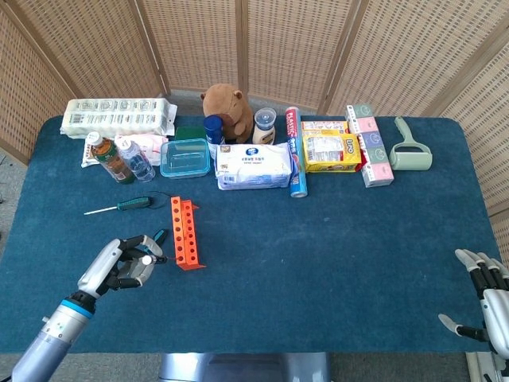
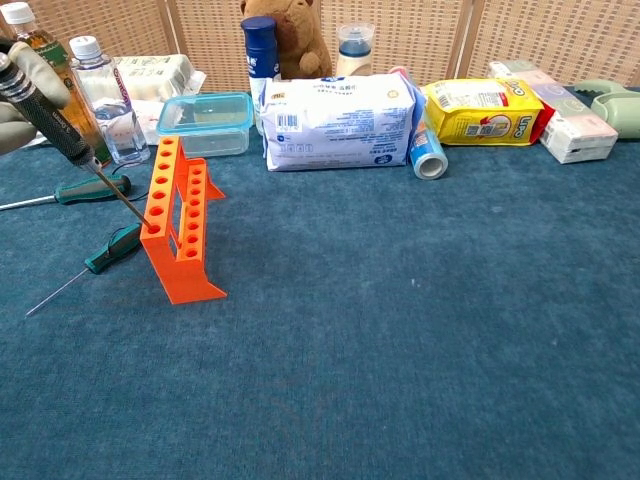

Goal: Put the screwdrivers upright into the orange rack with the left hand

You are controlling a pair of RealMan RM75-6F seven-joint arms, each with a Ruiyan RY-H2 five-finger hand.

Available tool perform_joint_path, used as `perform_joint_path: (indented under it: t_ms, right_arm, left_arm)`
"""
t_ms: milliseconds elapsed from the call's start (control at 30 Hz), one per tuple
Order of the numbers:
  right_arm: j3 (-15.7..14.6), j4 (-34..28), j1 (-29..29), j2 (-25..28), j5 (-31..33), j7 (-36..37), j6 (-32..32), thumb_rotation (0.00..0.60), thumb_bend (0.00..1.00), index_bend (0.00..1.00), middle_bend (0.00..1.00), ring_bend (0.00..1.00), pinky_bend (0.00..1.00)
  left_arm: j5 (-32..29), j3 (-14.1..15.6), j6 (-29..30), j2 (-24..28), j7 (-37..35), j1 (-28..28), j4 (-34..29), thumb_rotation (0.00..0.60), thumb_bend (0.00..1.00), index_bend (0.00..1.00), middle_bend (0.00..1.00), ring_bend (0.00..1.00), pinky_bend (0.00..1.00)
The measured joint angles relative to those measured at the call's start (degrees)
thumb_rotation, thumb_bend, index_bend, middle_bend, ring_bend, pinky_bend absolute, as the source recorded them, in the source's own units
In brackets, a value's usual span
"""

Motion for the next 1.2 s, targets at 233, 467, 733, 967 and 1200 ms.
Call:
perform_joint_path:
  t_ms: [233, 467, 733, 967, 1200]
  right_arm:
    - [-0.1, -0.1, -0.1, 0.2, -0.1, 0.3, 0.1, 0.600, 0.00, 0.07, 0.11, 0.08, 0.02]
    - [-0.1, -0.1, -0.1, 0.3, -0.2, 0.6, 0.2, 0.600, 0.00, 0.07, 0.11, 0.08, 0.02]
    - [0.0, -0.1, -0.1, 0.3, -0.1, 0.6, 0.2, 0.600, 0.00, 0.07, 0.11, 0.08, 0.02]
    - [-0.1, -0.1, 0.0, 0.3, 0.0, 0.4, -0.1, 0.600, 0.00, 0.07, 0.11, 0.08, 0.02]
    - [0.0, -0.1, 0.0, 0.2, 0.0, 0.3, -0.1, 0.600, 0.00, 0.07, 0.11, 0.09, 0.02]
  left_arm:
    - [-0.3, 0.0, -0.1, -0.4, 0.4, -0.2, -0.1, 0.600, 0.49, 0.50, 0.85, 0.79, 0.92]
    - [-1.7, -0.3, -0.3, -1.2, 1.0, -0.5, 0.5, 0.600, 0.49, 0.50, 0.85, 0.79, 0.92]
    - [-5.3, -1.2, -1.3, -3.0, 2.9, -1.7, 1.7, 0.600, 0.49, 0.50, 0.85, 0.79, 0.92]
    - [-9.6, -2.3, -2.2, -5.0, 5.1, -3.1, 2.7, 0.600, 0.49, 0.50, 0.85, 0.79, 0.92]
    - [-13.8, -3.2, -2.8, -7.3, 8.2, -4.7, 3.8, 0.600, 0.49, 0.50, 0.85, 0.79, 0.92]
